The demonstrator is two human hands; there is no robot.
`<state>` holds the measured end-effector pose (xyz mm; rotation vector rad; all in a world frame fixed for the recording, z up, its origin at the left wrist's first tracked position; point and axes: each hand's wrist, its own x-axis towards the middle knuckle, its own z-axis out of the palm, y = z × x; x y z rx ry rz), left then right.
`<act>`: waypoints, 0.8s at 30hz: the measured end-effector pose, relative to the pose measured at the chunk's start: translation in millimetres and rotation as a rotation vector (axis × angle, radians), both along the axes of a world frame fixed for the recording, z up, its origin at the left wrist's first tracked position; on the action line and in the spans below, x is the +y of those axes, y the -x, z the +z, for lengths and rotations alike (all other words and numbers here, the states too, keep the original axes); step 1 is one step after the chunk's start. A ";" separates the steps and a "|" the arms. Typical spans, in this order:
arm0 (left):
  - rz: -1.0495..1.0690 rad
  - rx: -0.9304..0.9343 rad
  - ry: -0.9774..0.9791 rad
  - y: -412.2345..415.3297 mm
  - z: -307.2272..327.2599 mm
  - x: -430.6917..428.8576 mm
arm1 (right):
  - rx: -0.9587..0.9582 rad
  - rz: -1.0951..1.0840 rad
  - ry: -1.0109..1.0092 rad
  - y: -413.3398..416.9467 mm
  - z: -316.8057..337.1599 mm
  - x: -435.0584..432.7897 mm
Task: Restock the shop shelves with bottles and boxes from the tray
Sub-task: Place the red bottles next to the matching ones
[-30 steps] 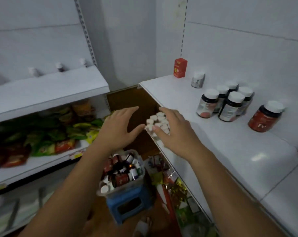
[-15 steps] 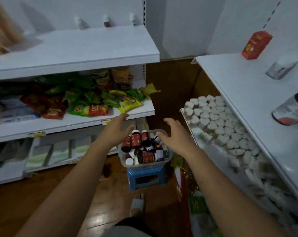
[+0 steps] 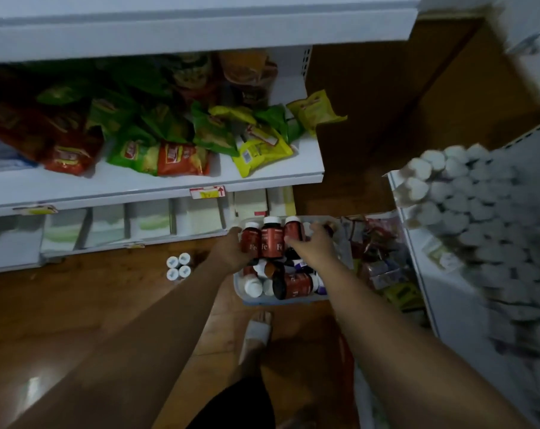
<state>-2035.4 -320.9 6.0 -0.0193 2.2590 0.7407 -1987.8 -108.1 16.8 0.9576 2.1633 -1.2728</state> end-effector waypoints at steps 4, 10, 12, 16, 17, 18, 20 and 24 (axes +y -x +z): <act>-0.081 -0.030 0.021 5.3 -23.0 9.2 | -0.035 -0.038 -0.066 15.2 -34.3 -5.1; 0.065 0.037 0.079 5.0 -50.0 14.8 | -0.059 -0.021 -0.095 12.4 -57.9 -2.9; 0.108 0.055 0.070 3.2 -52.6 16.0 | -0.058 -0.009 -0.100 10.5 -62.8 -4.0; 0.141 0.067 0.094 0.7 -73.9 11.0 | -0.032 -0.042 -0.103 8.4 -65.3 -6.2; 0.157 0.051 0.083 0.4 -71.8 9.7 | -0.035 -0.059 -0.097 6.6 -64.8 -6.1; 0.176 0.040 0.053 -0.3 -66.3 7.3 | -0.038 -0.080 -0.083 4.1 -65.7 -5.0; 0.237 -0.002 -0.035 -2.8 -56.4 -0.3 | -0.038 -0.139 -0.032 -1.3 -60.5 -3.2; 0.477 -0.086 -0.268 -9.3 -22.3 -18.4 | -0.013 -0.280 0.072 -17.7 -43.3 2.6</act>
